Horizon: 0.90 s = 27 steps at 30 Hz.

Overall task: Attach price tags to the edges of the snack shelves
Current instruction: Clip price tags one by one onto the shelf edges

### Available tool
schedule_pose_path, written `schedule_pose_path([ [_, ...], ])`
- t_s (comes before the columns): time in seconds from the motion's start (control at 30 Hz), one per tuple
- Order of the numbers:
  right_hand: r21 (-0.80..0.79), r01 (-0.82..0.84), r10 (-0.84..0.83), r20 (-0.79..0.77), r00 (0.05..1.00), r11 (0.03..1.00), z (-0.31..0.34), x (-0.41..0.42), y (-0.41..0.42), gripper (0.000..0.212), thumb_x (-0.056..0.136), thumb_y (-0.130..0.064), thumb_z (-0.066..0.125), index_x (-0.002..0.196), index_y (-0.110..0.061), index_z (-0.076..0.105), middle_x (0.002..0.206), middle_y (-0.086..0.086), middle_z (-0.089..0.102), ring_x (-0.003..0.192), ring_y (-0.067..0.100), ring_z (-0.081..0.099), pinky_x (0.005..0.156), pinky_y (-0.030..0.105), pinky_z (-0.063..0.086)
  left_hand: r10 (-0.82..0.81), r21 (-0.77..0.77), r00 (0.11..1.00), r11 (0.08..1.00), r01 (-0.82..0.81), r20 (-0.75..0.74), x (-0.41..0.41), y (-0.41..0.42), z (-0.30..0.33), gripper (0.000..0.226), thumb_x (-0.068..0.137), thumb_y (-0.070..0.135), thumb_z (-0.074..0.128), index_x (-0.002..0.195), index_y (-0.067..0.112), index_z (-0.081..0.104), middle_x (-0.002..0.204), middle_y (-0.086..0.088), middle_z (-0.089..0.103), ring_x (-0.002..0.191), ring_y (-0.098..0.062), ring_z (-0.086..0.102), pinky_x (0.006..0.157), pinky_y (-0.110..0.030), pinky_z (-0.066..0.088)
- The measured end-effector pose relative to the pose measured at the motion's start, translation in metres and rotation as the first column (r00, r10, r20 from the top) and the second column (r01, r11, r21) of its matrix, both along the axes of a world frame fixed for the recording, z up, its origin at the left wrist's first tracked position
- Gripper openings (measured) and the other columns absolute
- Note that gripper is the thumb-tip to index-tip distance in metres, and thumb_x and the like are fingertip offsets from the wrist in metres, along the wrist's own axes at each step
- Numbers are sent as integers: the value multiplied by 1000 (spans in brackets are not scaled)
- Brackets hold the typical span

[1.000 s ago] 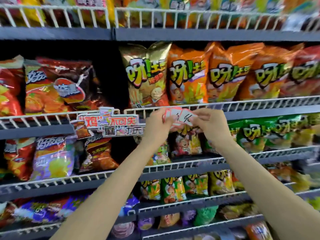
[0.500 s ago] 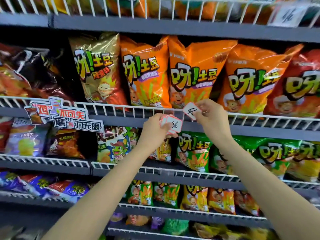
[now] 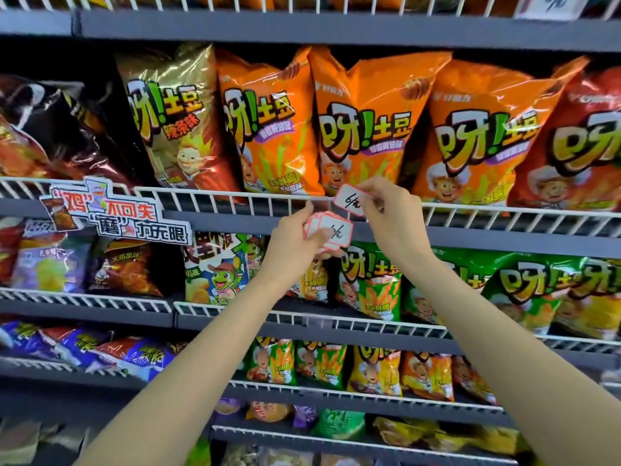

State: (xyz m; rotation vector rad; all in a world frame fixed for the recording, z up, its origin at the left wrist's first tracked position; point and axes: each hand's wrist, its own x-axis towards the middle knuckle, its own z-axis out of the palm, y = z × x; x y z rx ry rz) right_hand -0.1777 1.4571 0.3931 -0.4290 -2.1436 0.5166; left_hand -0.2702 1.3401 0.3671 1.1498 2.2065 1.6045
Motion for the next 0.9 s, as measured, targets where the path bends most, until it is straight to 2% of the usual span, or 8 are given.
schedule_pose_path([
  [0.1, -24, -14, 13, -5, 1000, 1000, -3, 2, -2, 18, 95, -9, 49, 107, -8, 62, 98, 7, 69, 69, -1, 50, 57, 0, 38, -62, -43, 998, 997, 62, -13, 6, -2, 0, 59, 90, 16, 59, 143, 16, 35, 125, -12, 61, 103, -30, 65, 94, -47, 50],
  [0.23, -22, -5, 5, -25, 1000, 1000, -2, 5, -2, 18, 94, -11, 50, 106, -9, 63, 95, 5, 69, 69, 0, 51, 58, 0, 38, -96, -78, 988, 993, 86, -125, 20, -1, 2, 47, 90, 22, 60, 133, 23, 42, 131, -4, 56, 115, -20, 57, 100, -36, 45],
  [0.33, 9, 23, -23, -33, 999, 1000, -1, 6, -2, 18, 94, -12, 51, 107, -9, 63, 96, 4, 69, 77, 7, 54, 56, 1, 39, -20, -19, 995, 1000, 19, -96, 16, -1, 4, 48, 91, 16, 59, 133, 19, 37, 117, 1, 56, 83, -6, 58, 66, -8, 51],
  [0.43, 46, 61, -61, -13, 998, 997, -3, 2, 1, 17, 96, -15, 48, 106, -10, 61, 93, 6, 68, 84, 18, 57, 60, 22, 43, 32, -26, 997, 999, -34, -65, 6, -5, 5, 62, 91, 12, 58, 144, 11, 25, 121, -2, 53, 85, -5, 48, 53, 6, 37],
  [0.53, 61, 68, -70, 28, 997, 996, -6, -5, 2, 18, 97, -14, 45, 107, -8, 59, 97, 9, 64, 89, 24, 55, 66, 28, 39, 36, -37, 998, 999, -38, -46, 0, -11, 5, 69, 92, 18, 58, 148, 11, 19, 140, -6, 45, 105, -11, 52, 72, -1, 43],
  [0.67, 77, 50, -58, 108, 992, 996, -11, -10, 1, 16, 97, -12, 43, 107, -8, 56, 86, 8, 60, 75, 21, 49, 59, 28, 33, -25, -94, 999, 995, 21, -43, -2, -11, 3, 72, 90, 25, 59, 149, 16, 18, 151, -8, 33, 134, -24, 40, 107, -31, 35],
  [0.77, 146, 66, -85, 129, 988, 987, -9, -9, 0, 17, 97, -10, 42, 107, -7, 55, 85, 10, 61, 76, 22, 49, 58, 29, 32, -94, -114, 996, 989, 94, 1, -5, -7, -3, 80, 90, 25, 60, 150, 24, 8, 143, -16, 44, 123, -39, 50, 89, -35, 50],
  [0.9, 314, 90, -160, 206, 965, 945, 0, -5, -7, 21, 92, 3, 43, 110, -2, 52, 78, 10, 53, 73, 24, 40, 57, 30, 26, -125, -134, 992, 983, 127, 26, -6, -4, -6, 84, 90, 26, 60, 150, 28, 0, 136, -24, 50, 106, -35, 62, 78, -44, 50],
])
